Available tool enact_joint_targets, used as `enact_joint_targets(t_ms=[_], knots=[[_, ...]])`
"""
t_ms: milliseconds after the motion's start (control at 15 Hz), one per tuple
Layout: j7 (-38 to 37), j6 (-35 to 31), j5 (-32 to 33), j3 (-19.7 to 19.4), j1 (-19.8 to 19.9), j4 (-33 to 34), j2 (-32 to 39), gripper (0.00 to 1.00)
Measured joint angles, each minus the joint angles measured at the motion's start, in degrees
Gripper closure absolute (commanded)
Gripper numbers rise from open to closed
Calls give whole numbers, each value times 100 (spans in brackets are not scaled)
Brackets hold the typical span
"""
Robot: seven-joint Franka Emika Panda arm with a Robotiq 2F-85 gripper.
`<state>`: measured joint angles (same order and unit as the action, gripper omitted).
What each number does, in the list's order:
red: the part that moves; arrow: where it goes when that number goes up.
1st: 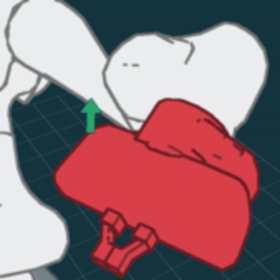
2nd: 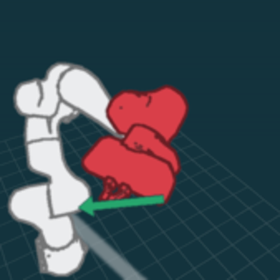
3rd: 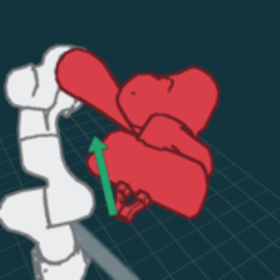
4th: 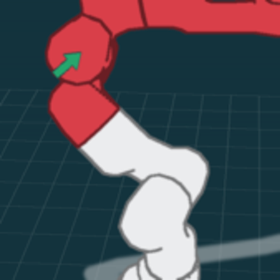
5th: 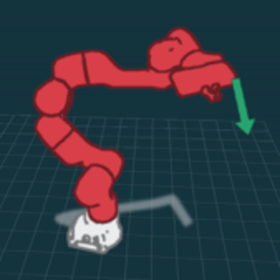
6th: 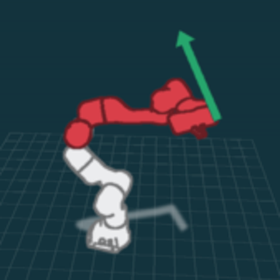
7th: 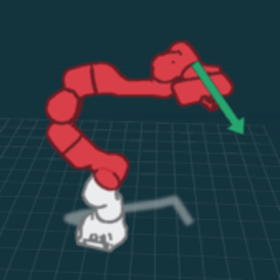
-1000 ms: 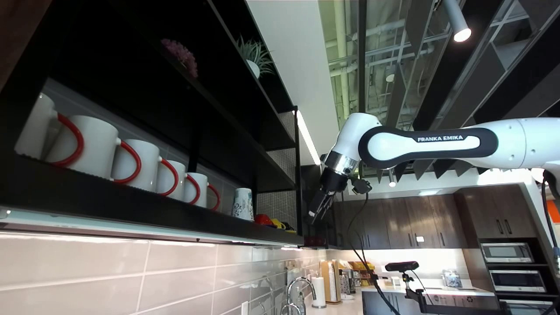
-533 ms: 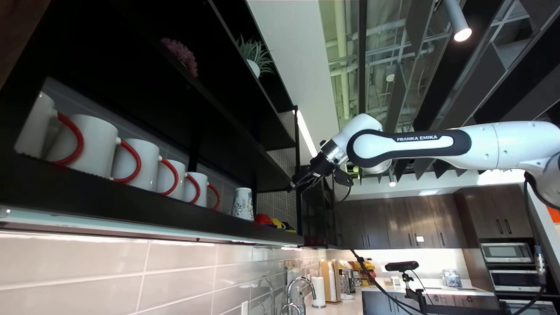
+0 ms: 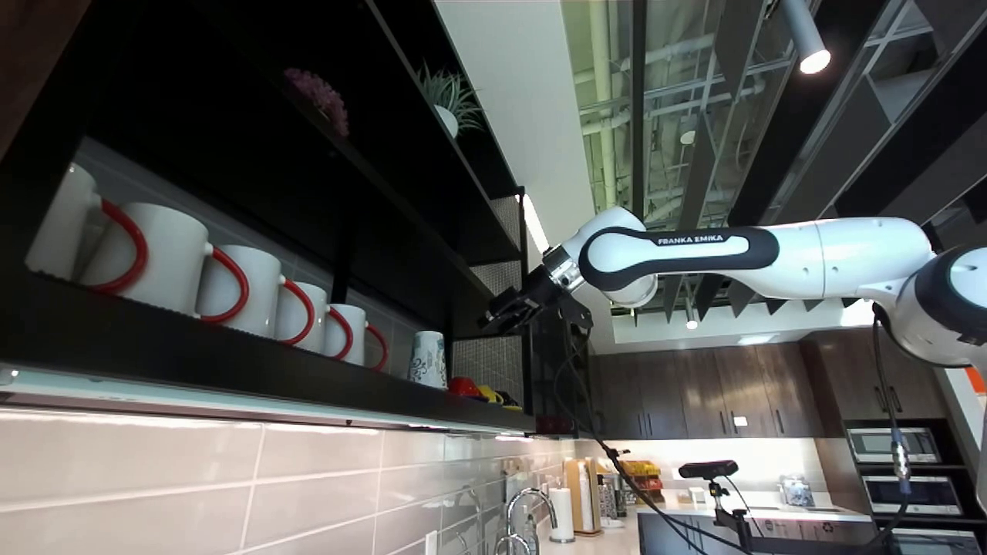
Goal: Take the cup off the other cup
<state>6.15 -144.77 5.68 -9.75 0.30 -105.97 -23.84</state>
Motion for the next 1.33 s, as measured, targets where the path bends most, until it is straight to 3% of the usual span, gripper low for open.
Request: enact_joint_targets(t_ms=[467,1333], knots=[[-396,267,-135,5,331,101,328,0],[-811,745,-674,178,326,1363,1372,0]])
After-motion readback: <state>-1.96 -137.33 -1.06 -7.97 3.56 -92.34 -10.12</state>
